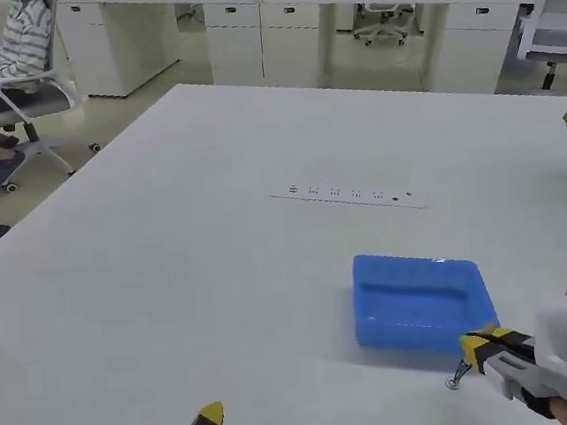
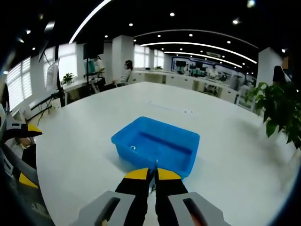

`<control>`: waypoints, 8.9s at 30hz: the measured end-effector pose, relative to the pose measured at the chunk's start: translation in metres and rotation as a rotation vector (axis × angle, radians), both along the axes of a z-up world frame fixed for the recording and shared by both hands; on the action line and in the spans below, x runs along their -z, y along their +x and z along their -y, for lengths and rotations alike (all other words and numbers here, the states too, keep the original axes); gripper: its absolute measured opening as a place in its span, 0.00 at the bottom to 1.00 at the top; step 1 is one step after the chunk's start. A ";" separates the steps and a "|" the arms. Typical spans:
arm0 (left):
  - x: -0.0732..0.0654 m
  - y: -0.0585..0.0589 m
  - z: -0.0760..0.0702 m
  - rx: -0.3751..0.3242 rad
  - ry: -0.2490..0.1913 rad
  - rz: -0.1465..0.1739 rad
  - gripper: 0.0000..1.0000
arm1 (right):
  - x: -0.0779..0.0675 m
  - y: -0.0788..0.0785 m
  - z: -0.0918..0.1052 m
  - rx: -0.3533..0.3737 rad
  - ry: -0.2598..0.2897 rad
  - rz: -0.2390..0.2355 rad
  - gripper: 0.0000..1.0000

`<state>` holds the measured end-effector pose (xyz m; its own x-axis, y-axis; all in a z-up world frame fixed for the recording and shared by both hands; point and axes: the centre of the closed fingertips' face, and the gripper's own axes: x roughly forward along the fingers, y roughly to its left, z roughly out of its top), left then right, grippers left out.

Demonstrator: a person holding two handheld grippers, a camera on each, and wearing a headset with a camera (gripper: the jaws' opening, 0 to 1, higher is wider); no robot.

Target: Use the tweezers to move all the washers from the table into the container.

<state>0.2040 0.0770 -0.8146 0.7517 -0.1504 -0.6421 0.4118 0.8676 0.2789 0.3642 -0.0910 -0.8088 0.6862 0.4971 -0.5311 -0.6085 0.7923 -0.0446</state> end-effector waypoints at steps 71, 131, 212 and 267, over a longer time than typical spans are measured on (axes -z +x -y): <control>0.013 -0.004 -0.005 -0.022 0.032 -0.071 0.83 | -0.007 0.068 -0.015 -0.026 0.023 -0.024 0.00; 0.012 -0.004 -0.007 -0.029 0.041 -0.061 0.82 | -0.024 0.057 -0.004 -0.016 0.031 -0.003 0.01; -0.103 0.007 0.159 1.101 -0.332 -0.173 0.00 | -0.052 -0.153 -0.050 -0.771 -0.040 -0.138 0.01; 0.062 0.073 0.110 1.019 0.195 -0.289 0.00 | -0.031 -0.123 0.034 -0.175 -0.015 -0.117 0.29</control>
